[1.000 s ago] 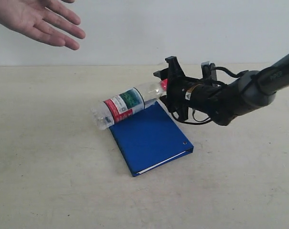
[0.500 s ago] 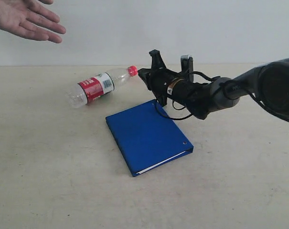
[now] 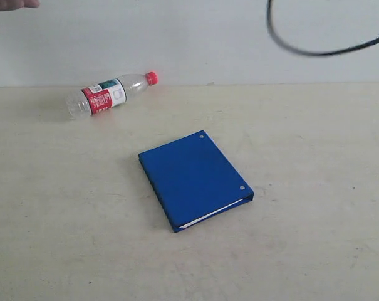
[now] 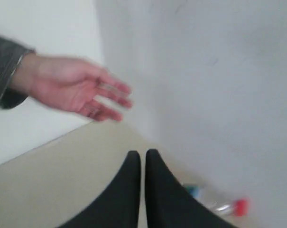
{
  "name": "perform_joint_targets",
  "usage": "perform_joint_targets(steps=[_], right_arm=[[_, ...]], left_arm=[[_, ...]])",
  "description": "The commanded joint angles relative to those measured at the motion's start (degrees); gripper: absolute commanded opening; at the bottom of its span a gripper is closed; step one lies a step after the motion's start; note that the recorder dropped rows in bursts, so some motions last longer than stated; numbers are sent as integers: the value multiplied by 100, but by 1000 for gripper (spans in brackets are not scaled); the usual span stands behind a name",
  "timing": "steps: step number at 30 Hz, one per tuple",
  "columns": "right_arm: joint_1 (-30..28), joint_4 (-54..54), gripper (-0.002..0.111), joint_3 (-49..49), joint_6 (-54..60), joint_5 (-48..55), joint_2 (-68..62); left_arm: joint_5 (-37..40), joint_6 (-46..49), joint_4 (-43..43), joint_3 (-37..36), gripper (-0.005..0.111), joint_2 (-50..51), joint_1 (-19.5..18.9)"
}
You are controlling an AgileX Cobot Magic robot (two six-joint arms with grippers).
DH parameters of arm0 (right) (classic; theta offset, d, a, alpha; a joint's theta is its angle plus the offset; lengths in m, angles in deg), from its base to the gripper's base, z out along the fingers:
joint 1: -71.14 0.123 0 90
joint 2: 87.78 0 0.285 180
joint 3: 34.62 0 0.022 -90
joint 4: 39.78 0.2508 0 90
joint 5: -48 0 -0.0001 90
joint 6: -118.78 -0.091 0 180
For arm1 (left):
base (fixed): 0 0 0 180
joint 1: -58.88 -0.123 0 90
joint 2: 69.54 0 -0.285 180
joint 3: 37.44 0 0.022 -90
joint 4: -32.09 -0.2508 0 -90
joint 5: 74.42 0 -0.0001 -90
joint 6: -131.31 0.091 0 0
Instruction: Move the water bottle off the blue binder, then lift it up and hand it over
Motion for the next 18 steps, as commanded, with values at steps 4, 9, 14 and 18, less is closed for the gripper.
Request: perform_joint_targets(steps=[4, 9, 14, 18], right_arm=[[116, -707, 0, 2025, -259, 3069, 4036], [116, -707, 0, 3913, -259, 1589, 5446], [116, -707, 0, 5718, -250, 1506, 5937], [116, -707, 0, 6501, -1315, 2032, 5859]], left_arm=[[-67, 57, -108, -23, 4, -11, 5], [-763, 1334, -1209, -23, 4, -11, 5], [-1978, 1564, -1313, -23, 4, -11, 5], [-3321, -48, -790, -23, 4, -11, 5]])
